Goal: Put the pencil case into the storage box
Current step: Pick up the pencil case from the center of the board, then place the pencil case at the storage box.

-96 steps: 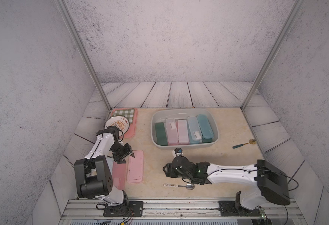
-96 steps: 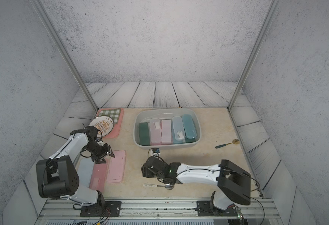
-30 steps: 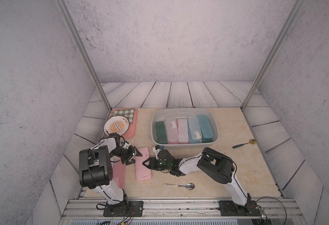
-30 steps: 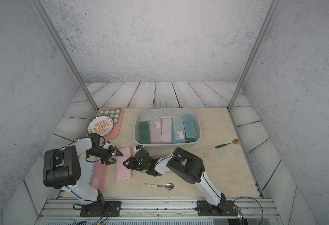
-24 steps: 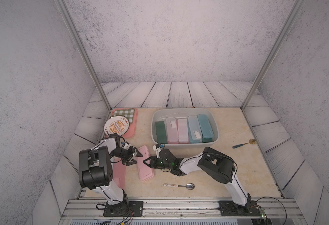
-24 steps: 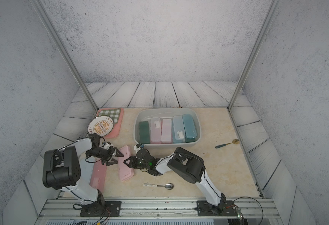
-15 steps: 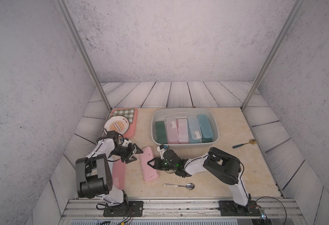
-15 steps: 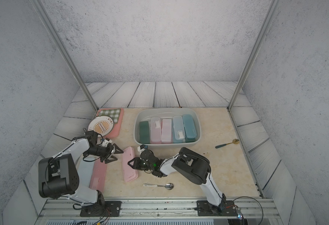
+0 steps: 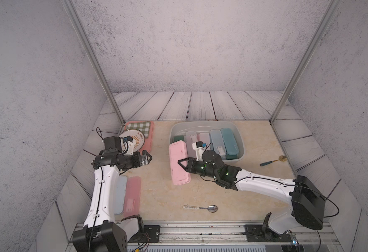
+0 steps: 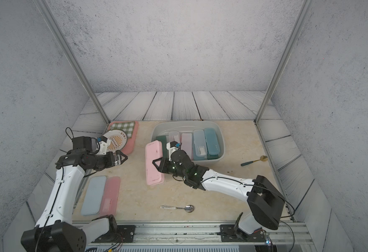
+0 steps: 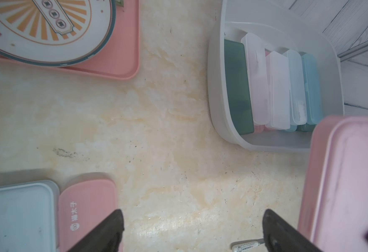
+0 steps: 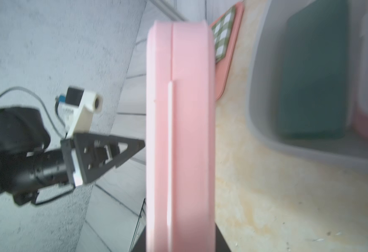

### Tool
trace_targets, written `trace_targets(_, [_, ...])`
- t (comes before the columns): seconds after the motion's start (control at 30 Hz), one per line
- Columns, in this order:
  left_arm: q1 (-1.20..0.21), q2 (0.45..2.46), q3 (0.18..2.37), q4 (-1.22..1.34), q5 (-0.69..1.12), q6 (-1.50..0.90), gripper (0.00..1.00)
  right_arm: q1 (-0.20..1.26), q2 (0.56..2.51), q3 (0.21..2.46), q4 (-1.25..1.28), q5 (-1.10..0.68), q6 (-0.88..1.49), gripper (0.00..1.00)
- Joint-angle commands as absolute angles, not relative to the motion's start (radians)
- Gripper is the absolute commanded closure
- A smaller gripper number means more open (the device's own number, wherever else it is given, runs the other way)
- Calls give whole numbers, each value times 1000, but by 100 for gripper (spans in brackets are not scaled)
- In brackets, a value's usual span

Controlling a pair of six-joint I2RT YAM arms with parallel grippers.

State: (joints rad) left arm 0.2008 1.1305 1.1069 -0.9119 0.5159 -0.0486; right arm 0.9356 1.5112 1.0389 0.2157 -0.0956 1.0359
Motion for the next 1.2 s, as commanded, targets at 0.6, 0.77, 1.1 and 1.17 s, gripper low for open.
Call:
trace_targets(0.6, [208, 1120, 1171, -1081, 778, 368, 0, 649, 2139, 1675, 32, -371, 923, 81])
trace_targets(0.77, [208, 1126, 1158, -1063, 797, 342, 0, 647, 2216, 1715, 50, -387, 952, 81])
trace_targets(1.1, [208, 1140, 1154, -1061, 783, 356, 0, 649, 2308, 1767, 84, -418, 1019, 78])
trace_targets(1.17, [208, 1140, 1156, -1059, 774, 358, 0, 649, 2317, 1774, 83, -419, 1025, 74])
